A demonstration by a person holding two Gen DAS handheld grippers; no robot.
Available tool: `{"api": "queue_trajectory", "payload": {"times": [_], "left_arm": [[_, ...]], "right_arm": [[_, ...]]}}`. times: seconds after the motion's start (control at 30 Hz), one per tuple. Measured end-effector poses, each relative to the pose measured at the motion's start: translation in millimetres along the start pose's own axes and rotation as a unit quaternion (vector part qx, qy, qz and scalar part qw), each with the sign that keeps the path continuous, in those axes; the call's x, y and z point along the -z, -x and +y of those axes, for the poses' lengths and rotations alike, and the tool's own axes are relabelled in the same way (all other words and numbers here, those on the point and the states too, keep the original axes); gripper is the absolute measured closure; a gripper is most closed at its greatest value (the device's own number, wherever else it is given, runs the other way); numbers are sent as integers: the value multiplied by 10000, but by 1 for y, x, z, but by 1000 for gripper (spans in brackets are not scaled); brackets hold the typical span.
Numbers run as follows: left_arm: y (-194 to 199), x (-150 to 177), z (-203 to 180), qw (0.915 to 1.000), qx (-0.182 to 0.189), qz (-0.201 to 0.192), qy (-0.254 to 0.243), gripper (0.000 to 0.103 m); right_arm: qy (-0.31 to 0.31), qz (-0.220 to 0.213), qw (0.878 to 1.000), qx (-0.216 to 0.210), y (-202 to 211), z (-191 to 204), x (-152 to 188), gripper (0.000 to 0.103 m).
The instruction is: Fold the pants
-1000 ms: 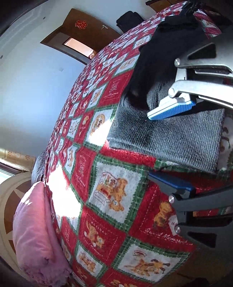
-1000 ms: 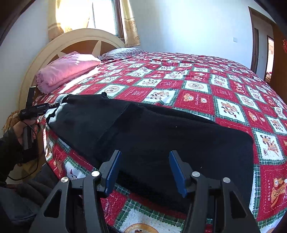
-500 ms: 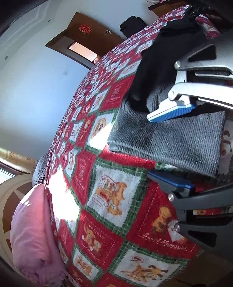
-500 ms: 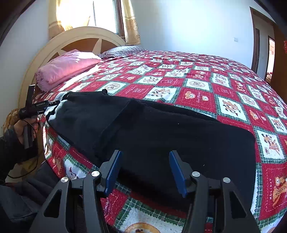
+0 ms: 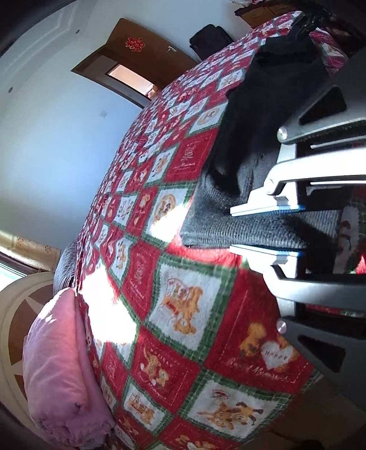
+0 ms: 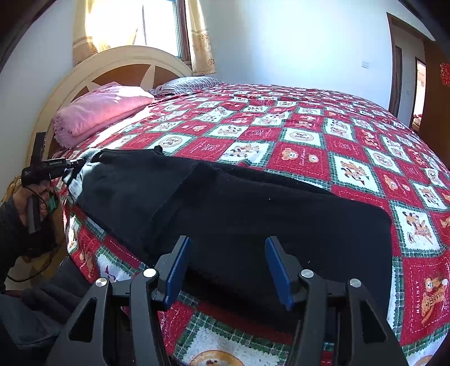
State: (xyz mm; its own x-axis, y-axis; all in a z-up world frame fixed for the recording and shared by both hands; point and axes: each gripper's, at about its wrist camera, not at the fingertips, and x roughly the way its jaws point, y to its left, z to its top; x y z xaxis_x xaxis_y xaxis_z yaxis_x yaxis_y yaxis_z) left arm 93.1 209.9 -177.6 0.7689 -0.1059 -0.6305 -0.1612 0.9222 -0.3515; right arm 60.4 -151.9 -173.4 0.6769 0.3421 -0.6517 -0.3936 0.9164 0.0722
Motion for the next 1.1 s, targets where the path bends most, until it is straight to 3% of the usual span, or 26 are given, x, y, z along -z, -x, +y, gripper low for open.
{"api": "queue_trajectory", "payload": {"times": [0.07, 0.1, 0.13, 0.17, 0.2, 0.27, 0.43, 0.53, 0.57, 0.63, 0.67, 0.7, 0.77, 0.87, 1.1], "left_arm": [[-7, 4, 2, 9999, -124, 98, 58, 67], [-7, 5, 6, 9998, -82, 26, 158, 67], [-7, 6, 7, 9999, -34, 33, 165, 69], [-4, 5, 6, 9999, -67, 33, 69, 81], [0, 4, 3, 9998, -158, -24, -78, 86], [8, 2, -8, 9992, -269, -99, -279, 90], [9, 4, -36, 9961, -404, -112, -779, 90], [2, 4, -22, 9969, -592, -72, -511, 88], [1, 5, -13, 9974, -600, -55, -387, 78], [-2, 7, 1, 9985, -524, -58, -153, 65], [-3, 8, 6, 9992, -388, -32, -28, 64], [-3, 8, 11, 9997, -223, -23, 63, 65], [-2, 7, 10, 10000, -19, -14, 27, 92], [5, 4, -3, 9999, 48, -78, -125, 93], [19, -6, -15, 9979, 565, -224, 222, 93]], "right_arm": [[19, -1, 10000, -3, 0, 1, 0, 46], [28, 1, 10000, 1, 0, 1, -1, 46], [36, -1, 10000, 7, 1, 2, -1, 46], [42, -8, 10000, 17, 1, 2, -1, 46], [41, -13, 10000, 32, 1, 2, -1, 46], [11, -8, 10000, 58, 1, 1, -1, 46], [-68, 26, 9999, 115, 0, -2, -1, 46], [-75, 7, 9999, 114, 1, -3, -1, 46], [-67, 0, 9999, 114, 2, -2, -1, 46], [-57, 12, 9999, 110, 1, -1, -1, 46], [-52, 27, 9999, 103, 0, -1, 0, 46], [-47, 42, 9999, 102, -1, -1, 0, 46], [-35, 63, 9999, 110, -2, -1, 1, 46], [-34, 29, 9999, 122, 0, 0, 0, 46], [-104, -57, 9998, 174, 5, -3, -1, 46]]}}
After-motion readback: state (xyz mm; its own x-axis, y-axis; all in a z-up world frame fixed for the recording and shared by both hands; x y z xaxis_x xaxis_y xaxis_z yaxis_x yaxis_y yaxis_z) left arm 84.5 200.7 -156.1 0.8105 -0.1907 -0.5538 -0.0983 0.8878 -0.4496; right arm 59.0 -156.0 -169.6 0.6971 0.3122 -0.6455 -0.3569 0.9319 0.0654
